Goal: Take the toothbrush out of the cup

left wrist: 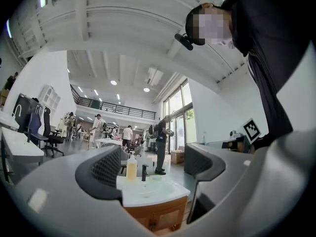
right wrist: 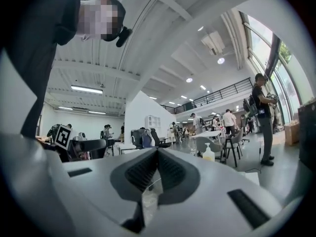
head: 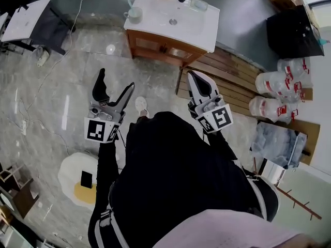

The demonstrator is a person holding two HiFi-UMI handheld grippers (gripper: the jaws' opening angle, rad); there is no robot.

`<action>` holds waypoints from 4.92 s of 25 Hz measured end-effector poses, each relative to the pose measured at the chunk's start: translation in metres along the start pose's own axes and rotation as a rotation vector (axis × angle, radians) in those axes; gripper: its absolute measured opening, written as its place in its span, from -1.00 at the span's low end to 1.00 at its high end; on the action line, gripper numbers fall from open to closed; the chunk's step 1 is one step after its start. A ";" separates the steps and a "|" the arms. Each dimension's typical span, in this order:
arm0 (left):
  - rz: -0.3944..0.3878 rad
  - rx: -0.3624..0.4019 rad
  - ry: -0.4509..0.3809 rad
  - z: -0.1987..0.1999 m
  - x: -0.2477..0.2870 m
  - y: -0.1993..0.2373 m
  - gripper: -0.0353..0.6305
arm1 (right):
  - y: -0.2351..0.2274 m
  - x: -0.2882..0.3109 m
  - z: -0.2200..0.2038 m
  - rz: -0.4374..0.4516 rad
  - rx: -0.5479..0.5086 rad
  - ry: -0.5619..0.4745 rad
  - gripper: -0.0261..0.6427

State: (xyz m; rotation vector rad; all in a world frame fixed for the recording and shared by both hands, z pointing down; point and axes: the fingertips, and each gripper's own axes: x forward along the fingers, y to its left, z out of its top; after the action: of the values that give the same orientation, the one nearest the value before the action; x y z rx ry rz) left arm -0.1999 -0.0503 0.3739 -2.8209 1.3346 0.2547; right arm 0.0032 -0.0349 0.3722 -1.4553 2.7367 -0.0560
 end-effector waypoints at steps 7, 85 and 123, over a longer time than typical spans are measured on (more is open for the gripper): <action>-0.032 -0.002 0.012 -0.004 0.063 0.081 0.30 | -0.036 0.085 0.008 -0.062 -0.002 -0.026 -0.92; 0.099 -0.289 0.506 -0.294 0.357 0.289 -0.72 | -0.262 0.246 -0.077 0.026 0.025 0.052 -0.92; 0.026 0.102 0.126 0.002 0.189 0.092 -0.72 | -0.161 0.159 0.042 -0.021 -0.013 -0.090 -0.92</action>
State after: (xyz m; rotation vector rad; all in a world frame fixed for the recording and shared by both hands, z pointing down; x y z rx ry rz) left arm -0.1532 -0.2537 0.3485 -2.7775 1.3659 0.0079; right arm 0.0494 -0.2573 0.3349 -1.4522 2.6560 0.0258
